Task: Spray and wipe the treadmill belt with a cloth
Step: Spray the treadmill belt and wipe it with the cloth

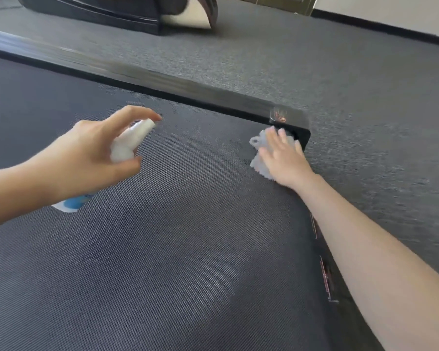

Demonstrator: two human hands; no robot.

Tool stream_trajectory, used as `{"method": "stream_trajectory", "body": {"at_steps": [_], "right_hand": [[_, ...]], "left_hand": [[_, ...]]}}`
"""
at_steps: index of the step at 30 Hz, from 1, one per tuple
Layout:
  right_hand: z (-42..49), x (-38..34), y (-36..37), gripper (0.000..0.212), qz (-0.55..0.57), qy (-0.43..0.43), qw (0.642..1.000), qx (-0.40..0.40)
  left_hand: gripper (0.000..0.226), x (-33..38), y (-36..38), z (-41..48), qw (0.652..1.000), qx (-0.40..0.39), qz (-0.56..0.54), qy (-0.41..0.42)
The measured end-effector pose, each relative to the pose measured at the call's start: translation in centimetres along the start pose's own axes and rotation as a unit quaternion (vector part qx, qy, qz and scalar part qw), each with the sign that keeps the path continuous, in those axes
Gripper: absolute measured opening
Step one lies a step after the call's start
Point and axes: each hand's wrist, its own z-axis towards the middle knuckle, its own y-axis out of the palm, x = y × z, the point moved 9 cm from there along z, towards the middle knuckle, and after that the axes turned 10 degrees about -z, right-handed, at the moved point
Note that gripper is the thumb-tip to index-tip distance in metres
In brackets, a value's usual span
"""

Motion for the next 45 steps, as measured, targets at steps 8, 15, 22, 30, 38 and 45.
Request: {"method": "stream_trajectory", "body": {"at_steps": [8,15,22,30,38,45], "right_hand": [[1.9,-10.3,-0.4,0.054,0.007,-0.06,0.998,0.01],[-21.3,-19.6,-2.2,0.056,0.08,-0.401,0.911,0.052],[-11.8,-12.6,-0.5,0.053,-0.064,-0.298,0.952,0.03],[3.2,2.0,0.4,0.053,-0.046,0.062,0.997,-0.015],[-1.9,-5.3,-1.0,0.05,0.009,-0.07,0.997,-0.011],[-23.3,-16.2,-1.2,0.057,0.035,-0.401,0.915,0.019]], "left_hand": [[0.058,1.9,1.1,-0.6,1.0,-0.027,-0.009,-0.001],[0.056,4.0,1.4,-1.5,0.998,-0.032,-0.027,0.042],[0.057,2.9,1.6,-2.3,0.998,-0.043,-0.011,0.04],[0.062,0.5,0.8,-2.6,0.999,-0.032,0.018,0.016],[0.061,1.9,1.5,-2.8,0.999,-0.043,0.008,0.019],[0.061,5.4,3.7,-5.1,0.995,-0.083,-0.006,0.055]]}}
